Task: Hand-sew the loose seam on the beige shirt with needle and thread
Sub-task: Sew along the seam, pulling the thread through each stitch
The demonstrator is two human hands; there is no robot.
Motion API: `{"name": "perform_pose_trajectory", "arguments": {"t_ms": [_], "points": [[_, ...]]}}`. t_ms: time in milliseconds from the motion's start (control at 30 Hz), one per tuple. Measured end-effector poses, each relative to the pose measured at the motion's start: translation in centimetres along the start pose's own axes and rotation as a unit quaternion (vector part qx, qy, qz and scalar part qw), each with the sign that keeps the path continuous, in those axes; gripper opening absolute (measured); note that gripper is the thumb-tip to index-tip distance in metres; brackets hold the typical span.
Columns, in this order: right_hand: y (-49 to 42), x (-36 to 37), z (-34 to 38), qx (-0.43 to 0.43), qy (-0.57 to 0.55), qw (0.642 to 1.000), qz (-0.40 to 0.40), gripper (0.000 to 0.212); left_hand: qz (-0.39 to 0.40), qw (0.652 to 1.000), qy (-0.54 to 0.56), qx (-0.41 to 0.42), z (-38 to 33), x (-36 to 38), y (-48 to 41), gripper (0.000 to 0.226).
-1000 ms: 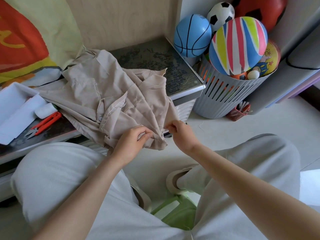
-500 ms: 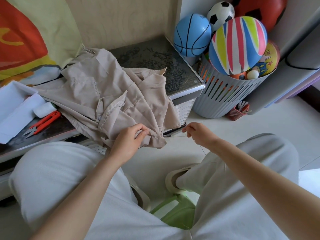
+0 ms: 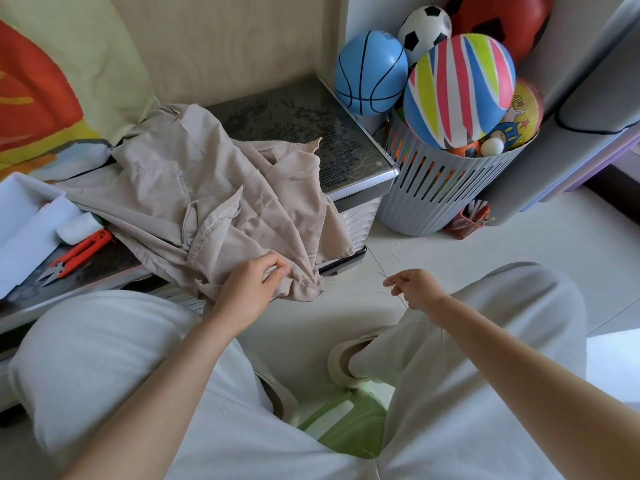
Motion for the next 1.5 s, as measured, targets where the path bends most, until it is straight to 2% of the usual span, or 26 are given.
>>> {"name": "perform_pose_trajectory", "arguments": {"t_ms": [133,233,433,600,700,867,967,1033,1100,1167,1300,1367,1433,1467,1500], "points": [[0.8,0.7,-1.4,0.067,-0.076,0.995,0.026,0.033,-0.005,1.0,-0.004,-0.001,0.1,-0.1,0.0,0.015],[1.1,0.6,-2.2,0.093,-0.142,0.986,0.003,0.033,-0.006,1.0,-0.006,-0.005,0.2,-0.1,0.0,0.015],[1.5,0.5,0.6,0.022,-0.134,0.991,0.009,0.041,-0.005,1.0,-0.013,-0.008,-0.2,0.1,0.2,0.018],[2.2,1.2,4.0,-0.079,-0.111,0.991,-0.003,0.032,-0.002,1.0,-0.014,-0.005,-0.1,0.0,0.2,0.025],[3.0,1.9,6.3,-0.122,-0.114,0.986,0.022,0.029,0.001,0.999,0.0,0.033,-0.8,0.1,0.3,0.021],[4.4,3.2,9.8,-0.146,-0.219,0.957,0.121,0.03,0.005,0.996,0.0,0.091,-1.9,0.4,0.3,0.013],[4.8,3.0,11.3,-0.153,-0.259,0.945,0.128,0.033,0.003,0.996,-0.014,0.091,-1.9,0.5,0.2,0.009],[4.8,2.6,11.6,-0.15,-0.267,0.944,0.125,0.033,-0.03,0.991,-0.081,0.101,-2.0,0.1,0.3,0.005],[4.9,2.2,11.7,-0.145,-0.266,0.945,0.126,0.033,-0.037,0.985,-0.109,0.125,-2.8,0.0,0.3,0.023],[5.0,1.9,11.7,-0.142,-0.283,0.939,0.132,0.033,-0.006,0.988,-0.069,0.138,-4.3,0.7,0.1,0.038],[5.5,1.0,12.3,-0.149,-0.335,0.917,0.157,0.031,0.122,0.986,0.079,0.085,-7.3,3.9,-1.0,0.051],[5.4,0.0,12.3,-0.151,-0.344,0.914,0.153,0.029,0.177,0.975,0.125,0.051,-7.6,5.5,-1.8,0.042],[5.2,-1.3,11.8,-0.146,-0.331,0.922,0.136,0.027,0.203,0.97,0.134,0.029,-7.5,6.4,-2.0,0.015],[5.0,-2.0,11.2,-0.139,-0.322,0.928,0.126,0.027,0.199,0.971,0.129,0.031,-7.5,6.6,-2.1,0.01],[4.8,-2.6,10.6,-0.129,-0.314,0.933,0.116,0.026,0.186,0.974,0.121,0.04,-7.7,6.4,-2.0,0.017]]}}
Point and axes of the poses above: each hand's wrist, its own y-axis away from the middle knuckle, its own x-axis out of the palm, z = x × y, the point moved 6 cm from there along -y, towards the middle knuckle, and after that the axes turned 4 degrees about -x, right-handed, at the moved point
